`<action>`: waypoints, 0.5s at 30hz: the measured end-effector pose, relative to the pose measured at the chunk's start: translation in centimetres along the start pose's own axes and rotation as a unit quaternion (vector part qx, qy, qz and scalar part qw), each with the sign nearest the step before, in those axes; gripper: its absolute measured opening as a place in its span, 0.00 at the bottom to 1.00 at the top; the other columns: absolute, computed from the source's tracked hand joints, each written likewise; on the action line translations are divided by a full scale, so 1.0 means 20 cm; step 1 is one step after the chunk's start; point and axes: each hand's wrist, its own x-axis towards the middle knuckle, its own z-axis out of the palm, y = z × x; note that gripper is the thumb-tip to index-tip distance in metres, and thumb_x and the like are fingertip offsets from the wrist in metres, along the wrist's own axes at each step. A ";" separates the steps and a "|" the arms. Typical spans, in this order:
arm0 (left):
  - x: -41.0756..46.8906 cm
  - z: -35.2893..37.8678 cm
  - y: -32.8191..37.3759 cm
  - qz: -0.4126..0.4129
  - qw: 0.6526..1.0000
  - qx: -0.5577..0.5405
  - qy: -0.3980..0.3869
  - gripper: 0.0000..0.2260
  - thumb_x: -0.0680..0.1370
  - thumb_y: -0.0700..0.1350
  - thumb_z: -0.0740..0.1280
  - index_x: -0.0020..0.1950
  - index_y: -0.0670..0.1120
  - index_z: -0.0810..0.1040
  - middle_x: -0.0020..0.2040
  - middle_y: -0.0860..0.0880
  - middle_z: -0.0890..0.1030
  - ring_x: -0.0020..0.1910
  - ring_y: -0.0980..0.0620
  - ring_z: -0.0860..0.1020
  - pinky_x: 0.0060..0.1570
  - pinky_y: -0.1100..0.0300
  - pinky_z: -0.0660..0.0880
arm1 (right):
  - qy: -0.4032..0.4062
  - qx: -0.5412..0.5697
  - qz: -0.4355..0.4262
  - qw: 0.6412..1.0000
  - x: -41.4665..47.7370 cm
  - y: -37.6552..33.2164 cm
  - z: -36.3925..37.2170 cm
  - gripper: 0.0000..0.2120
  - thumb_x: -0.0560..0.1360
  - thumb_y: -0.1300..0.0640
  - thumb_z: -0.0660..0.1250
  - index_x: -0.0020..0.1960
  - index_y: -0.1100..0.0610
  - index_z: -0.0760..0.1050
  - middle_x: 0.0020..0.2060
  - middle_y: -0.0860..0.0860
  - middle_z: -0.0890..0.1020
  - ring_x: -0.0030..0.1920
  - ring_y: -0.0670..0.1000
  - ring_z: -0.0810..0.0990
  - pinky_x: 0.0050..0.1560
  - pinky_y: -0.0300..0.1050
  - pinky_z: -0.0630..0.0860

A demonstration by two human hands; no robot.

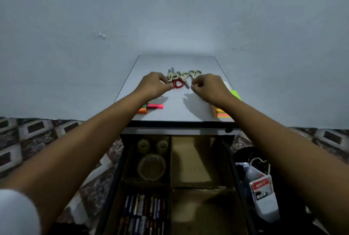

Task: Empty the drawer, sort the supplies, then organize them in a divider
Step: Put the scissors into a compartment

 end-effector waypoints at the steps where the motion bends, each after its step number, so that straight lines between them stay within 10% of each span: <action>1: 0.06 0.00 0.01 -0.008 1.000 -0.001 -0.001 0.08 0.75 0.45 0.68 0.52 0.43 0.79 0.44 0.47 0.77 0.43 0.49 0.76 0.42 0.61 0.71 | -0.006 -0.002 0.007 1.000 0.07 0.01 0.00 0.11 0.76 0.58 0.63 0.53 0.61 0.81 0.54 0.58 0.81 0.57 0.57 0.77 0.51 0.41 0.69; 8: 0.44 0.07 -0.04 -0.088 0.996 0.021 -0.009 0.06 0.74 0.42 0.68 0.45 0.39 0.78 0.42 0.41 0.77 0.40 0.45 0.74 0.38 0.57 0.73 | -0.065 -0.051 0.036 0.996 0.43 0.07 0.12 0.11 0.74 0.61 0.65 0.50 0.67 0.81 0.50 0.61 0.82 0.53 0.58 0.79 0.51 0.45 0.73; 15: 0.63 0.22 -0.08 -0.131 0.991 0.019 -0.016 0.14 0.74 0.51 0.69 0.40 0.41 0.73 0.49 0.38 0.79 0.46 0.44 0.77 0.40 0.58 0.67 | -0.113 -0.096 0.029 0.989 0.60 0.07 0.28 0.05 0.73 0.60 0.66 0.43 0.62 0.73 0.31 0.55 0.72 0.41 0.52 0.71 0.28 0.37 0.60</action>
